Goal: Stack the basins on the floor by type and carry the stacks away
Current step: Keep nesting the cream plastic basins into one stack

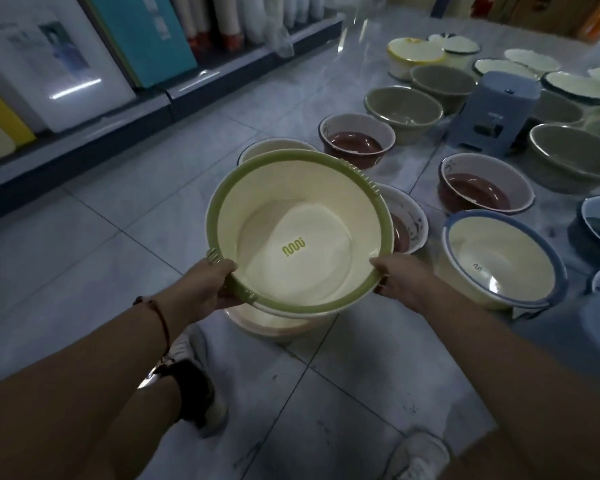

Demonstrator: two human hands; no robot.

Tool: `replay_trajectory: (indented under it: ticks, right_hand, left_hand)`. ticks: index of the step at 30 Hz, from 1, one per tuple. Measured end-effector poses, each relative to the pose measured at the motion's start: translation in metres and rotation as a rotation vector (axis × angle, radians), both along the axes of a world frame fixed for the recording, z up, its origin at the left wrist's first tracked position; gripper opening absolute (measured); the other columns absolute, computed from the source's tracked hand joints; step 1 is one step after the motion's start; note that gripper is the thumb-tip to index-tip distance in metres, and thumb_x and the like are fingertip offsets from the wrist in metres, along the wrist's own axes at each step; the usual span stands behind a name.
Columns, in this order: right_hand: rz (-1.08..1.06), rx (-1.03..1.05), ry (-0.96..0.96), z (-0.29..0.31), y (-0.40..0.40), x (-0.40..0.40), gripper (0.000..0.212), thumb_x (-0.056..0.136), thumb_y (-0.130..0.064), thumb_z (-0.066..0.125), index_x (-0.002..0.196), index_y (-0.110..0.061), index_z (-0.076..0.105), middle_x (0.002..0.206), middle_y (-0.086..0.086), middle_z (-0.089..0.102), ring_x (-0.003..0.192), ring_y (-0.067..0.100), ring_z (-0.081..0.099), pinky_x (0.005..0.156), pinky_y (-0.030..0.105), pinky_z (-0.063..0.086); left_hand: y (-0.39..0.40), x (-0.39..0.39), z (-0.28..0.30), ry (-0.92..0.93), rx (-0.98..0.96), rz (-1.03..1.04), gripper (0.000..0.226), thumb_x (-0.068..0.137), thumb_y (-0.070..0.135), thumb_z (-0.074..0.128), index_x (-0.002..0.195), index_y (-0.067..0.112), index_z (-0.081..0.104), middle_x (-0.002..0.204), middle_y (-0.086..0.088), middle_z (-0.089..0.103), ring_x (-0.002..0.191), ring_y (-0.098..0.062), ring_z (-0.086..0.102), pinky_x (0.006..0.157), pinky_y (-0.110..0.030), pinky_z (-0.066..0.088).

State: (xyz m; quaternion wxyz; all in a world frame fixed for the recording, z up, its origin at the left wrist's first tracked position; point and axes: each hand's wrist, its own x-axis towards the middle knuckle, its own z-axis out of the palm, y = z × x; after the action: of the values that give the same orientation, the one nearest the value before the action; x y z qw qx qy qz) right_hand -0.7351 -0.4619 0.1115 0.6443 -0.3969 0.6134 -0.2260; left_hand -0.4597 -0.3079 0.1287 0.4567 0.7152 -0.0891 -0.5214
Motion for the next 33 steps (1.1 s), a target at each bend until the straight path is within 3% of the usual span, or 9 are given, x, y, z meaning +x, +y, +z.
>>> replay_trajectory:
  ticks: [4,6,9,15,18,23,28,31,33]
  right_hand:
    - [-0.035,0.019,0.049,-0.03,-0.013,0.041,0.016,0.09,0.01,0.055,0.093,-0.005,0.059,0.087,0.013,0.06,0.073,0.019,0.057,0.059,0.033,0.052]
    - [-0.048,0.067,0.021,-0.052,-0.014,0.054,0.018,0.091,0.011,0.055,0.103,-0.003,0.059,0.086,0.011,0.061,0.072,0.019,0.059,0.055,0.031,0.054]
    - [-0.098,0.109,-0.023,-0.087,-0.011,0.067,0.023,0.091,0.012,0.055,0.109,-0.003,0.057,0.096,0.015,0.062,0.076,0.022,0.06,0.06,0.034,0.055]
    - [-0.148,0.221,0.093,-0.137,0.009,0.055,0.034,0.089,0.009,0.06,0.122,0.003,0.058,0.118,0.022,0.063,0.091,0.029,0.061,0.068,0.038,0.053]
    - [-0.11,0.211,0.121,-0.135,0.016,0.05,0.031,0.09,0.007,0.062,0.12,0.005,0.058,0.11,0.02,0.063,0.087,0.026,0.061,0.064,0.034,0.052]
    - [-0.104,0.185,0.228,-0.128,0.02,0.032,0.028,0.085,0.011,0.06,0.113,0.009,0.058,0.103,0.023,0.061,0.09,0.034,0.063,0.056,0.036,0.055]
    - [-0.103,0.163,0.299,-0.122,0.031,-0.013,0.025,0.079,0.007,0.058,0.103,0.008,0.059,0.097,0.023,0.064,0.091,0.038,0.067,0.063,0.042,0.06]
    - [-0.061,0.218,0.385,-0.118,0.037,-0.047,0.016,0.076,0.004,0.06,0.092,0.004,0.06,0.088,0.02,0.066,0.073,0.03,0.067,0.052,0.032,0.058]
    - [-0.016,0.312,0.436,-0.119,0.041,-0.071,0.009,0.077,0.006,0.059,0.083,0.0,0.056,0.078,0.017,0.061,0.063,0.024,0.062,0.052,0.03,0.055]
  left_hand:
    - [-0.01,0.023,-0.019,0.0,0.036,0.008,0.026,0.098,0.011,0.059,0.123,0.004,0.052,0.097,-0.019,0.062,0.079,-0.029,0.063,0.055,-0.039,0.062]
    - [-0.016,0.034,-0.029,-0.032,0.061,-0.012,0.027,0.098,0.009,0.058,0.124,0.004,0.053,0.098,-0.018,0.063,0.08,-0.027,0.064,0.06,-0.038,0.062]
    - [-0.015,0.041,-0.046,-0.141,0.168,-0.098,0.022,0.098,0.006,0.054,0.12,0.004,0.054,0.094,-0.015,0.065,0.08,-0.026,0.065,0.07,-0.039,0.057]
    - [-0.002,0.035,-0.065,-0.319,0.294,-0.356,0.007,0.095,0.016,0.063,0.093,0.016,0.056,0.099,-0.015,0.07,0.077,-0.024,0.064,0.067,-0.03,0.051]
    - [0.001,0.028,-0.071,-0.369,0.332,-0.438,0.022,0.093,0.009,0.062,0.084,0.023,0.047,0.103,-0.019,0.07,0.078,-0.026,0.063,0.065,-0.03,0.048]
    - [0.003,0.015,-0.076,-0.417,0.334,-0.496,0.013,0.095,0.023,0.063,0.095,0.019,0.051,0.106,-0.014,0.066,0.083,-0.025,0.062,0.069,-0.031,0.048]
    - [0.005,-0.01,-0.084,-0.442,0.288,-0.586,0.02,0.096,0.027,0.061,0.086,0.01,0.056,0.089,-0.013,0.056,0.074,-0.024,0.055,0.058,-0.026,0.04]
    - [0.008,-0.034,-0.093,-0.491,0.265,-0.643,0.022,0.093,0.026,0.063,0.08,0.01,0.056,0.074,-0.011,0.055,0.064,-0.021,0.052,0.055,-0.026,0.038]
    - [0.009,-0.056,-0.102,-0.521,0.245,-0.667,0.028,0.092,0.025,0.064,0.071,0.013,0.05,0.063,-0.005,0.05,0.055,-0.016,0.046,0.052,-0.025,0.035]
